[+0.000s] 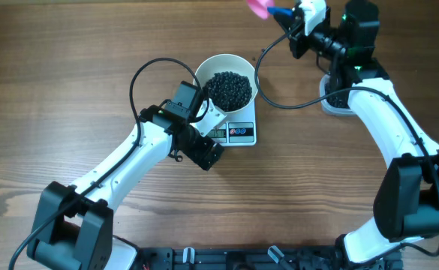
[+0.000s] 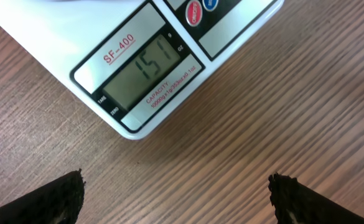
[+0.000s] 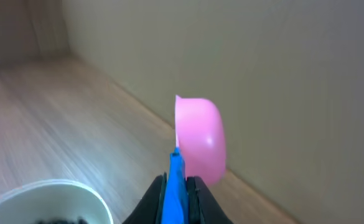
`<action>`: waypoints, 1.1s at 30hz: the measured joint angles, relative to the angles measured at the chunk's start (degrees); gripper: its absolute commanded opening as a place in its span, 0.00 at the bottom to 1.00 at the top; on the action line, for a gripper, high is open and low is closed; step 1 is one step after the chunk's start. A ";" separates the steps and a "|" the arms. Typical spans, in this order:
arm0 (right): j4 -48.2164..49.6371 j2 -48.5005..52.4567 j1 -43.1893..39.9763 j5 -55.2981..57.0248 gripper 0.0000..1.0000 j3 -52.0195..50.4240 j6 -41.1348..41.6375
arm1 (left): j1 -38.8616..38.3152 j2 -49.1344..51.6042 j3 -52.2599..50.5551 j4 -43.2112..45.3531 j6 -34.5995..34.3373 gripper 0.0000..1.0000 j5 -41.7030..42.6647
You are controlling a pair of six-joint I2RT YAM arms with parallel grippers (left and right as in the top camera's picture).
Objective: Scoop item into bowl and weigh 150g on scale
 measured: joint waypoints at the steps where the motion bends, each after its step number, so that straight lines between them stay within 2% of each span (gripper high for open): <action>1: 0.02 0.00 -0.15 -1.49 0.04 0.07 2.58 | 0.00 0.00 0.00 -0.09 -0.02 1.00 0.00; 7: -9.53 0.00 -1.03 -10.40 0.04 0.24 7.48 | 0.00 0.00 0.00 -0.09 -0.02 1.00 0.00; 13: -20.87 0.00 -1.01 -16.70 0.04 0.28 2.58 | 0.00 0.00 0.00 -0.11 0.00 1.00 0.00; 16: -26.77 0.02 -0.92 -17.25 0.04 0.31 -2.67 | 0.00 0.00 0.00 -0.11 -0.02 1.00 0.00; 26: -27.34 0.02 1.14 -10.16 0.04 0.31 -15.28 | 0.00 0.00 0.00 -0.11 0.00 1.00 0.00; 33: -27.56 0.24 3.93 -6.56 0.04 0.31 -19.08 | 0.00 0.00 0.00 -0.11 0.00 1.00 0.00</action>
